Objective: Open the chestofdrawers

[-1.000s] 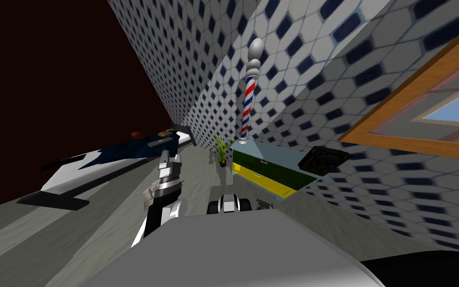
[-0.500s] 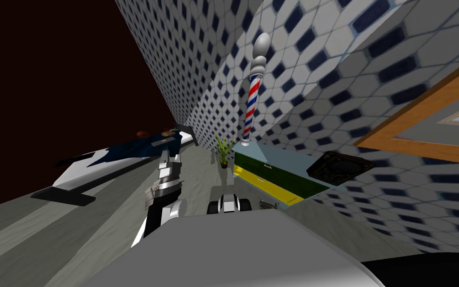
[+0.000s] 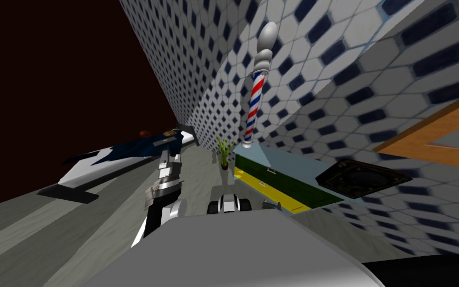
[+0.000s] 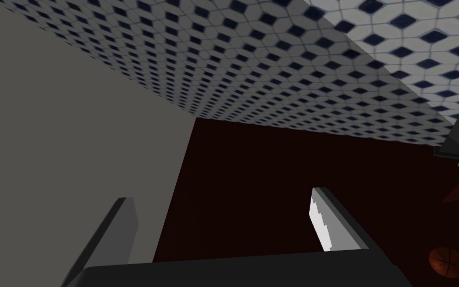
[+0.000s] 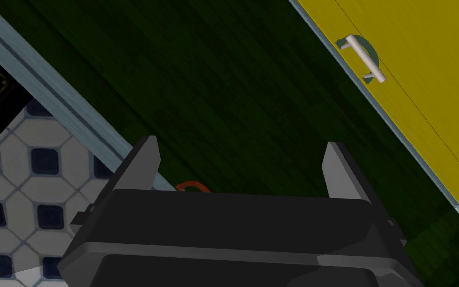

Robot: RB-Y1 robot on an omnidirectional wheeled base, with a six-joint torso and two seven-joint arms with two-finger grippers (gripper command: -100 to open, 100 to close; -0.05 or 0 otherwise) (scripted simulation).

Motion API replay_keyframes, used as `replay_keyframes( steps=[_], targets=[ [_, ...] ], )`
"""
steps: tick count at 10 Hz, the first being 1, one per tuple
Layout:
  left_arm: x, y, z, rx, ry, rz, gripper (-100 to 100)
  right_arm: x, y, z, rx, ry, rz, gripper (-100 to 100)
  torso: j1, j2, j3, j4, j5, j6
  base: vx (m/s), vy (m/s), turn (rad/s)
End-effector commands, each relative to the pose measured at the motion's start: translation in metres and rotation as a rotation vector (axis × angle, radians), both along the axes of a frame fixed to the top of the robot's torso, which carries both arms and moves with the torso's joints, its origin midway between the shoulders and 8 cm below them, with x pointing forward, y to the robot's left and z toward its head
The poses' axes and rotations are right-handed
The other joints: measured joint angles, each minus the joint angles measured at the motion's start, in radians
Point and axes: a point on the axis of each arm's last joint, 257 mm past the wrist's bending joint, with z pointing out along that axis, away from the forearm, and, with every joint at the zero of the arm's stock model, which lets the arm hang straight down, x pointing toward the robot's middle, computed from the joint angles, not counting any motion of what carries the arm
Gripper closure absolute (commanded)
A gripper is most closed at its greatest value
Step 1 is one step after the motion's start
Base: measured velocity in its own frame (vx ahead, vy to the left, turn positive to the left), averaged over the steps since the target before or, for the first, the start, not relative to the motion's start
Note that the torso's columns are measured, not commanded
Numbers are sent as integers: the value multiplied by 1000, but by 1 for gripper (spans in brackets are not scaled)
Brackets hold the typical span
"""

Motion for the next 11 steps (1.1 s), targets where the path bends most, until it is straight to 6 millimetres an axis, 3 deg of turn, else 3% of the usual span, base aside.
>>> replay_keyframes(
  steps=[1, 5, 11],
  targets=[
    [0, 0, 0, 0, 0, 0, 0, 1, -8, 14, -103, 0, 24, -100, 0, -1, 0, 0, 0, 0, 74, -27, 38],
    [0, 0, 0, 0, 0, 0, 0, 5, -16, 37, -255, -6, 74, -100, 0, -1, -1, 0, 0, 0, 75, -38, 52],
    [0, 0, 0, 0, 0, 0, 0, 16, -26, 86, -543, -47, 178, -100, -1, -2, -1, 0, 0, 0, 87, -57, 64]
  ],
)
